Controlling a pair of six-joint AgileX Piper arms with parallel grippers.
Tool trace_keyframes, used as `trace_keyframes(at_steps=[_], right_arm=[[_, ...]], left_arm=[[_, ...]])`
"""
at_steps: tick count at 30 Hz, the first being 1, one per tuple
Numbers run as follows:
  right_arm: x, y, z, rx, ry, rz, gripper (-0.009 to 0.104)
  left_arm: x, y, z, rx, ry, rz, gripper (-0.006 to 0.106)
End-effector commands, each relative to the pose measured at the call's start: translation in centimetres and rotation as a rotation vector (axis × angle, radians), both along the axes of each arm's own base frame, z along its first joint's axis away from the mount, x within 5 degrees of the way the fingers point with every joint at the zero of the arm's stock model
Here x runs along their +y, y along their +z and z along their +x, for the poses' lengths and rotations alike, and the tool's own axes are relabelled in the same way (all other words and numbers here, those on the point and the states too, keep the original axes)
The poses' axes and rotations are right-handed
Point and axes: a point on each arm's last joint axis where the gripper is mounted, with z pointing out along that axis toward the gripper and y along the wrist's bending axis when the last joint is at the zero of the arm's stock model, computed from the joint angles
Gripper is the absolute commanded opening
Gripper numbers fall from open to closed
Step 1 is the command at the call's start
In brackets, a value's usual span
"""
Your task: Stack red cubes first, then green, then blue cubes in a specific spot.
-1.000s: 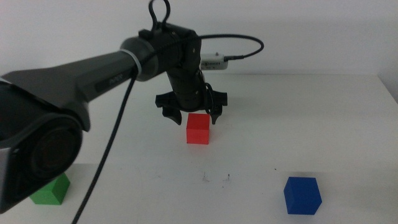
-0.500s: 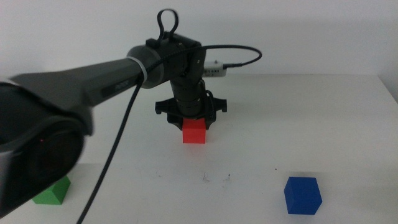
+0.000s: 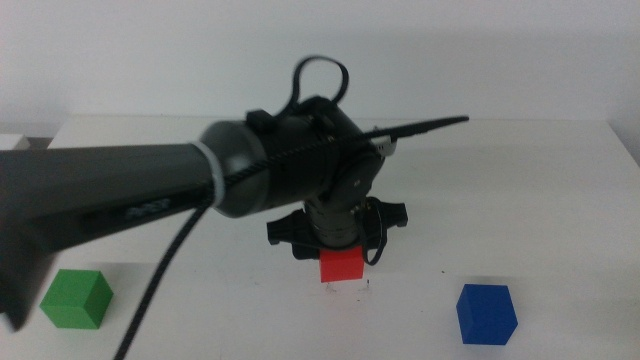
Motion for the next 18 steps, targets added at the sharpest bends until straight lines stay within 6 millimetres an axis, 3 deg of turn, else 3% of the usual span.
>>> trace_keyframes(at_steps=[1, 9, 18], right_arm=[[0.0, 0.0, 0.0, -0.009, 0.002, -0.017, 0.093], [0.0, 0.0, 0.0, -0.009, 0.002, -0.017, 0.093], [0.0, 0.0, 0.0, -0.009, 0.002, -0.017, 0.093]], left_arm=[[-0.2, -0.8, 0.6, -0.014, 0.009, -0.017, 0.017], [-0.9, -2.7, 3.0, 0.043, -0.034, -0.042, 0.017], [-1.4, -4.7, 3.3, 0.088, -0.052, -0.021, 0.019]])
